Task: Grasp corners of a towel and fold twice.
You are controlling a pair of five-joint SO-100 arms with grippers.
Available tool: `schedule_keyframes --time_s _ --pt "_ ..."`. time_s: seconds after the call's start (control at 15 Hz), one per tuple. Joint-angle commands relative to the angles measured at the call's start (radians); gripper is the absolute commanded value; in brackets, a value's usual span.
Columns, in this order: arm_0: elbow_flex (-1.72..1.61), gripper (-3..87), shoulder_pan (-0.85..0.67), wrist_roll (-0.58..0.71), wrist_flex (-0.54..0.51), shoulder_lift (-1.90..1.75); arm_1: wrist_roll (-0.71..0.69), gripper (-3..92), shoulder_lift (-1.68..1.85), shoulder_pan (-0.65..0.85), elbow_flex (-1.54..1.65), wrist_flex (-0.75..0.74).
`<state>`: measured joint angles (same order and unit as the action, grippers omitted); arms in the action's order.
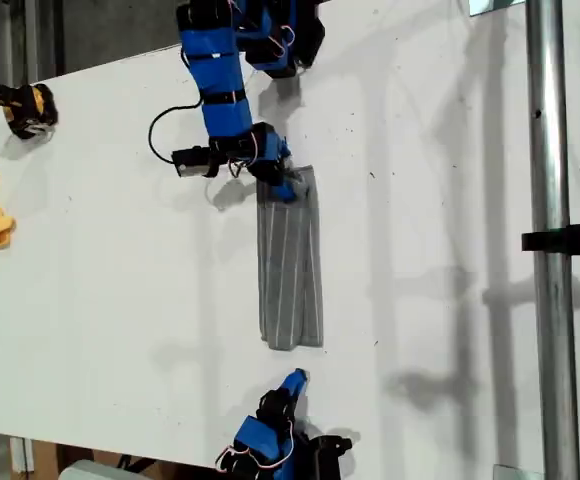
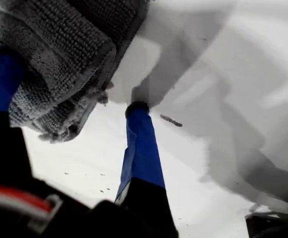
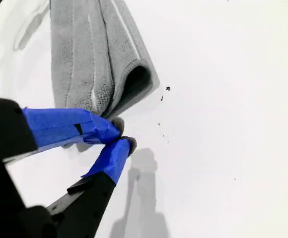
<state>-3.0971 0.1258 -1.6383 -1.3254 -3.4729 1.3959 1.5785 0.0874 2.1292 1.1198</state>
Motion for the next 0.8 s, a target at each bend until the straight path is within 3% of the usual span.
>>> schedule_keyframes --time_s 0.0,0.13,0.2,0.33,0.4,0.73 --pt "0.015 0.7 0.021 -0.018 -0.009 -0.006 -0.008 42.1 -0.071 0.017 -0.12 0.028" --pt "0.015 0.4 0.028 -0.025 -0.009 -0.006 -0.017 40.6 -0.107 0.003 -0.179 0.012" --pt "0.015 0.2 0.031 -0.026 -0.011 -0.006 -0.029 34.5 -0.133 -0.006 -0.227 -0.008" --pt "0.015 -0.3 0.041 -0.037 -0.011 -0.006 -0.021 18.6 -0.149 -0.018 -0.275 -0.061" --pt "0.017 -0.9 0.051 -0.046 -0.012 -0.006 0.018 2.9 -0.146 -0.018 -0.278 -0.058" --pt "0.018 -1.0 0.063 -0.055 -0.017 -0.006 0.015 -0.2 -0.051 -0.052 -0.278 -0.055"
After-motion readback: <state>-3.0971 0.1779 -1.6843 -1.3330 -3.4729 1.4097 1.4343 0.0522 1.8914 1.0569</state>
